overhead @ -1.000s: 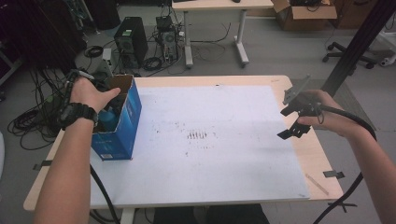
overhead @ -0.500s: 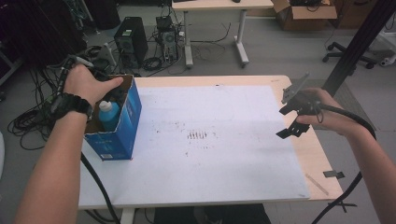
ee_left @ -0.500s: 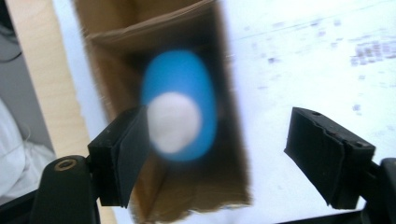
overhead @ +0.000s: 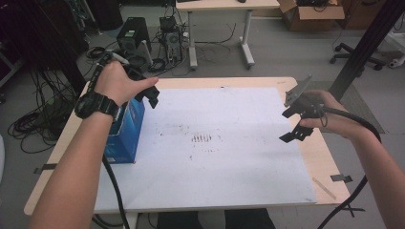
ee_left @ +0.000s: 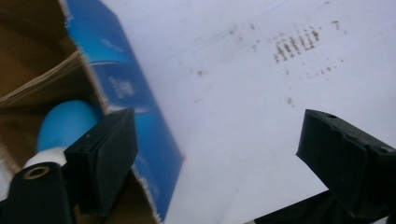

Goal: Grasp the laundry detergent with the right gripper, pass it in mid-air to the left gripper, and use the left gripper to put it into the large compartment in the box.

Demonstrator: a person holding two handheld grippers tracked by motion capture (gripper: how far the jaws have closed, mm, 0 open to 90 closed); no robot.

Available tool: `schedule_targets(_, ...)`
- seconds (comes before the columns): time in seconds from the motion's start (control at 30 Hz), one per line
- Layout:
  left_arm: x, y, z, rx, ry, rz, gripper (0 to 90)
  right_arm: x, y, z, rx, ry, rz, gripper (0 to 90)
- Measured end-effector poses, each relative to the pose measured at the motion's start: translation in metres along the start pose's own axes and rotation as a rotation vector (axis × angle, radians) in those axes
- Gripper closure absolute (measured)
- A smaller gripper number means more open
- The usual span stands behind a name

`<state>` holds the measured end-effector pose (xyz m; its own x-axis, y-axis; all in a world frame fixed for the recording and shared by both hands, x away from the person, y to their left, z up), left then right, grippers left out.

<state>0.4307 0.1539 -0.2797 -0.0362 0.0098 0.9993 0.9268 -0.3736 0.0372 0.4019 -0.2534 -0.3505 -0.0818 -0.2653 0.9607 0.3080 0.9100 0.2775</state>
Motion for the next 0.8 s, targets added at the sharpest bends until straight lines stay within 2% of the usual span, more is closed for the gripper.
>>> schedule_targets(0.23,-0.012,0.014,-0.026,-0.051,-0.008,-0.003,7.8,0.000,0.005,-0.001,0.005,-0.002,-0.002,3.8)
schedule_targets(0.33,-0.020,0.017,-0.036,-0.088,-0.012,0.007,6.3,-0.002,0.007,0.000,0.008,0.002,0.001,3.9)
schedule_targets(0.37,-0.022,0.018,-0.040,-0.112,-0.013,0.012,6.1,-0.002,0.008,0.000,0.012,0.002,0.001,3.9)
schedule_targets(0.43,-0.027,0.020,-0.046,-0.130,-0.026,0.018,5.5,-0.004,0.009,0.000,0.012,0.003,0.002,3.9)
schedule_targets(0.8,-0.048,0.027,-0.068,-0.191,-0.040,0.050,5.4,-0.009,0.010,-0.001,0.015,0.012,0.006,3.9)
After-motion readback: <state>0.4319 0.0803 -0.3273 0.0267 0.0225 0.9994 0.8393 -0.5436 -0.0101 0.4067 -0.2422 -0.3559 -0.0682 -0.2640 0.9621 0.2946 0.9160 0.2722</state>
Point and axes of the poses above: each handheld gripper's, and its own axes: x roughly backward along the jaws, y roughly out of its top, z roughly to its left, the point moved 8 cm from there along -x, roughly forward along the jaws, and after that the axes turned 9 degrees about z, right-handed, at the moved point
